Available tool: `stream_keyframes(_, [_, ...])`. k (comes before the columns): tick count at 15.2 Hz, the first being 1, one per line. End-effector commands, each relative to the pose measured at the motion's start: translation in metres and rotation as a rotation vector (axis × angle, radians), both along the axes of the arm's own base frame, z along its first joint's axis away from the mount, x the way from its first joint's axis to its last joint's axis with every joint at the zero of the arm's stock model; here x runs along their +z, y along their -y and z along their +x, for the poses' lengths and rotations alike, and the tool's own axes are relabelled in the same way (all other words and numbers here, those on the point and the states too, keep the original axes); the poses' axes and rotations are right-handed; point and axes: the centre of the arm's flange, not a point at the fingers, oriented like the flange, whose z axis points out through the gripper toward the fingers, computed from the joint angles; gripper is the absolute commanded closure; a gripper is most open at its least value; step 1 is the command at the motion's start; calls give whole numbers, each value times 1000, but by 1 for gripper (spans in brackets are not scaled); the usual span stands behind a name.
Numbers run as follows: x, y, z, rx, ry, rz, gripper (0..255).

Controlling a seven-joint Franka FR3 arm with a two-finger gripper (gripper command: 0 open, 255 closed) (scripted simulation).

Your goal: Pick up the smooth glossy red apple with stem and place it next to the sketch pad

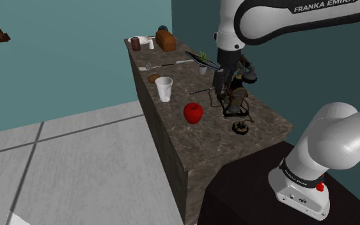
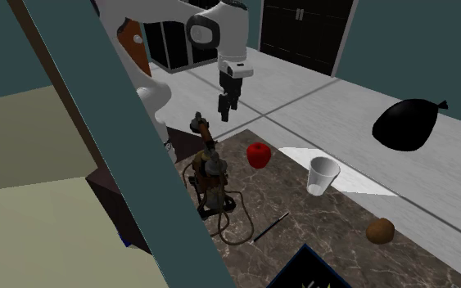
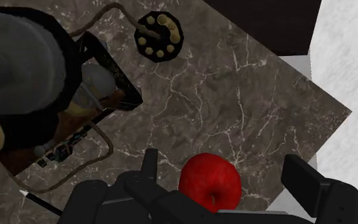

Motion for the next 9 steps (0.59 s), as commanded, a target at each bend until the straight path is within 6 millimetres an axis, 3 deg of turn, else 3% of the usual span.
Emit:
stream_keyframes(1, [-18,-5,14,-6,25,10,0])
stream_keyframes(9, [-76,-24,85,-26,114,48,0])
